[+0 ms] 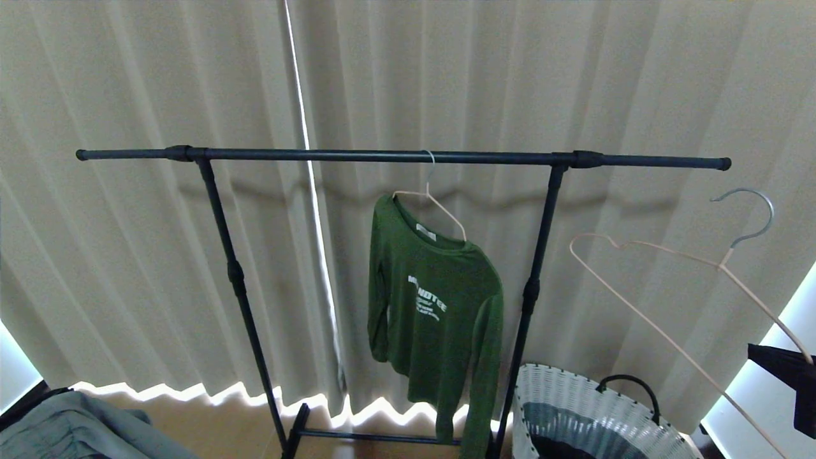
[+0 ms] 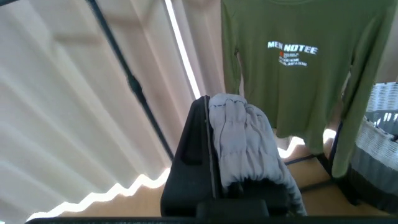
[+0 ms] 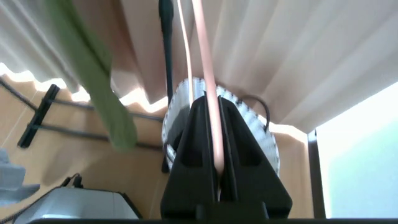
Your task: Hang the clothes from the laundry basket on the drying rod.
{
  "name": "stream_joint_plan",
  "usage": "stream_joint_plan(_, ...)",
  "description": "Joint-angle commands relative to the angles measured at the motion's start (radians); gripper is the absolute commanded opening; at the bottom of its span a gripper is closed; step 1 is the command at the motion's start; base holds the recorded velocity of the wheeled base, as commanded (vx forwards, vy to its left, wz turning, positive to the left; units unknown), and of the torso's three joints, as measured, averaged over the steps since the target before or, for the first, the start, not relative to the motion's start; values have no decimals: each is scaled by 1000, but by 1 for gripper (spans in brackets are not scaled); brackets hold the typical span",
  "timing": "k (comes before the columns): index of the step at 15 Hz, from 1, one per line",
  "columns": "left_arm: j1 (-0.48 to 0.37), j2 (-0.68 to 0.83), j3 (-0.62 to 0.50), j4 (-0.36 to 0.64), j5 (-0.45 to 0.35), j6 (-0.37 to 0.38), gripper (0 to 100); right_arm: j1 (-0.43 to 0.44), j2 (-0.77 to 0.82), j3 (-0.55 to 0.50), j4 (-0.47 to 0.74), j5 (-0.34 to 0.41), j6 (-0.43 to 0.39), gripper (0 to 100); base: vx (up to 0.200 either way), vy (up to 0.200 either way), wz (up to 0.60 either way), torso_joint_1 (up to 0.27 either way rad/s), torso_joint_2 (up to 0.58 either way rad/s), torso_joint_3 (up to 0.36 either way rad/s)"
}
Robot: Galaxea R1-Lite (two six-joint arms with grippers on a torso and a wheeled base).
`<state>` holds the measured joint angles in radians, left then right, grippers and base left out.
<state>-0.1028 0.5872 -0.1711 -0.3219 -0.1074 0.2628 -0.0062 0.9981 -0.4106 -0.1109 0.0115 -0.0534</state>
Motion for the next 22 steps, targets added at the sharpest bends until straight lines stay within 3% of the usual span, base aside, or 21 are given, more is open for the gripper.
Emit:
stream_joint_plan(1,0,-10,4,0,0,1,0,0,-24,7,0,1,0,0,0,0,0,0,0,0)
stream_joint_plan(9,-2,-10,-4,-2,0,-7,0,2,-29,26,-9,7,1,0,0,0,0,0,0,0)
stream_joint_plan(22,-3,-20,-7,0,0,-4,0,11,-38,32,-10,12,1,0,0,200,0,3,3,2)
